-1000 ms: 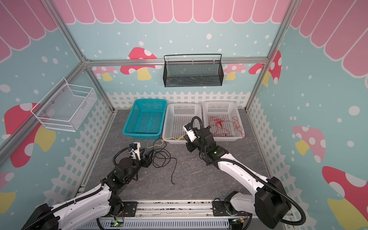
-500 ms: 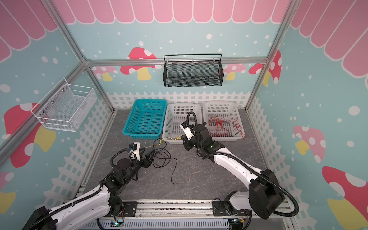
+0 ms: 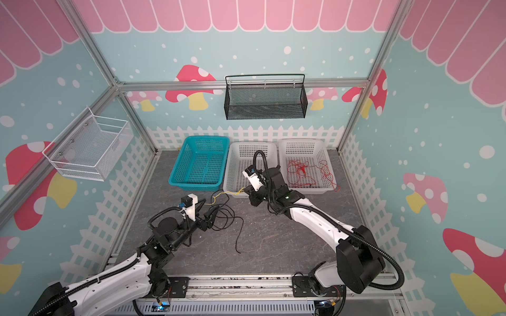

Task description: Untangle the cables

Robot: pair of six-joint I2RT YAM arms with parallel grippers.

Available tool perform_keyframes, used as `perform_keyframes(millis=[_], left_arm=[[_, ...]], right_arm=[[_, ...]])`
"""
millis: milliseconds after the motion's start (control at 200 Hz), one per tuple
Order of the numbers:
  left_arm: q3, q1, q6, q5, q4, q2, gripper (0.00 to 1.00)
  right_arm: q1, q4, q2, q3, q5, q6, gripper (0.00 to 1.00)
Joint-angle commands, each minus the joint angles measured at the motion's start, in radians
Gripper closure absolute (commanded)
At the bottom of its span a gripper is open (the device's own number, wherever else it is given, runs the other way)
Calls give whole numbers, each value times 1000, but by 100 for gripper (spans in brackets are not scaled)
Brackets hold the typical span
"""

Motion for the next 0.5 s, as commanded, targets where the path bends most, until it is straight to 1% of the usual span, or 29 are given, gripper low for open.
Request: perform_keyframes(millis=[0,235,365,440,495], left_arm=[[32,-14,98,-26,54,23,24],[74,-24,159,-55,59,103,25],[93,-30,183,-70,66,159,29],[102,-33,193,-74,67,182,34],[105,-34,193,-81,77,196,42]], right_arm=[[1,-26,-1,28,-41,-19,100],[0,-65,-8,46,-76,-45,100],[0,-73,-20,48,-98,-59,100],[1,-74,-29,47,-111,-64,100],[1,-74,-34,46,-120,-68,100]])
